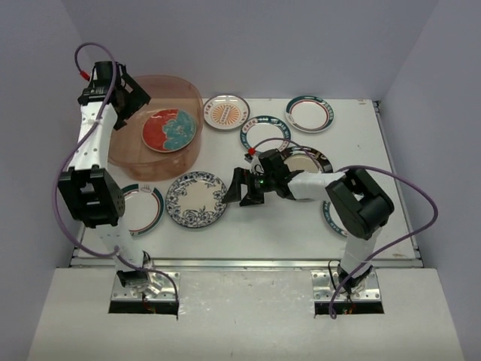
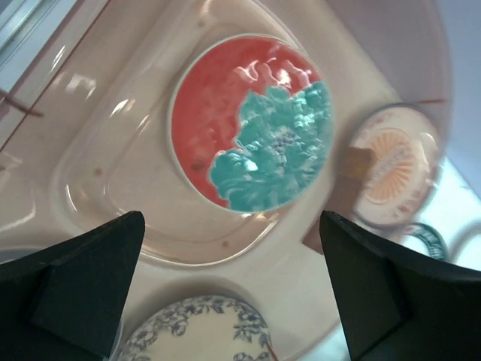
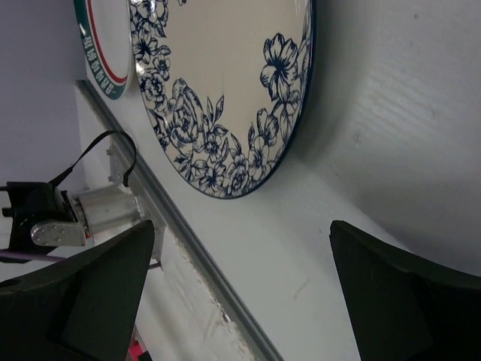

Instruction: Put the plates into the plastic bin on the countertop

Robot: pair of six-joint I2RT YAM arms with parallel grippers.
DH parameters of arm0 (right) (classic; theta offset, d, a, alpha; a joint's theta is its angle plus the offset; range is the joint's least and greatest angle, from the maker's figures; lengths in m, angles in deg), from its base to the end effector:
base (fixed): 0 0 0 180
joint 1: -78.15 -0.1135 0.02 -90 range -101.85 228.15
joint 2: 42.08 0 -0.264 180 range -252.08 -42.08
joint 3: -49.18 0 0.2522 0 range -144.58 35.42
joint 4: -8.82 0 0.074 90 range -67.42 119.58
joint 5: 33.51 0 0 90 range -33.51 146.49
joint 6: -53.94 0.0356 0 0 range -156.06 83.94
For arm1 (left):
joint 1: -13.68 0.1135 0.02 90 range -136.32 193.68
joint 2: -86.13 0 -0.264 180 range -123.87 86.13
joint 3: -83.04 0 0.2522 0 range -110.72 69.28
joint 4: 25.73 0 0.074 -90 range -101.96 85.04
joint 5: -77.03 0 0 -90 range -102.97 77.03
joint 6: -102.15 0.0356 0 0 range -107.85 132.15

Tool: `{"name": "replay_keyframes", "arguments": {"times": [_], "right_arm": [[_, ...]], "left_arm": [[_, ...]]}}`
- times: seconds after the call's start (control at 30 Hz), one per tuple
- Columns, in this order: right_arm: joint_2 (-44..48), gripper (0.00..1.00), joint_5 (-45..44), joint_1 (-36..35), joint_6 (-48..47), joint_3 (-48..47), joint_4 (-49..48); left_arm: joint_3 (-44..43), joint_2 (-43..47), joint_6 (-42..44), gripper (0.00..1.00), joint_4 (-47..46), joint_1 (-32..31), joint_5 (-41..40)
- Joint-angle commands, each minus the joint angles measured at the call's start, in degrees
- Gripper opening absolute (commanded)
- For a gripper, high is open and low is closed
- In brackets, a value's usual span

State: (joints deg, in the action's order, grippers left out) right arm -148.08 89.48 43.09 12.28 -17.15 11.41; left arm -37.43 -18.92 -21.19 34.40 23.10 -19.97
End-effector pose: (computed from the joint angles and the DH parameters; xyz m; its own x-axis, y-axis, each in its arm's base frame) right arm 0.2866 0.2248 0.1364 -0.9723 0.0832 -0.2184 -0.1283 0.5911 0.7963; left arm 0.4031 0.0713 0.3586 -0.4436 -0.6266 -0.6408 -0.5885 0.7429 -0.3190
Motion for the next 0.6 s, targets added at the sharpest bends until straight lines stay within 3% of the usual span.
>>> {"name": "replay_keyframes", "arguments": {"times": [0.0,0.13,0.23,0.57], "right_arm": [[-8.1,0.89,-1.1,-1.1,3.8,-7.3,-4.7],[-12.4,0.62,-2.5,-1.2,6.0,-7.3,-7.0],[-15.0,0.49,-2.6,-1.2,7.6,-7.4,-9.1],[-17.2,0.00,-1.5,-0.6,16.1,-0.3,-28.2]], "left_arm": [[18.8,29.4,3.9,1.00,-16.9,-0.7,9.0],[30.7,41.6,5.1,1.00,-18.9,-0.6,8.4],[36.2,49.1,6.7,1.00,-20.1,-0.6,10.9],[46.9,52.6,10.4,1.00,-21.4,-0.6,16.5]]}}
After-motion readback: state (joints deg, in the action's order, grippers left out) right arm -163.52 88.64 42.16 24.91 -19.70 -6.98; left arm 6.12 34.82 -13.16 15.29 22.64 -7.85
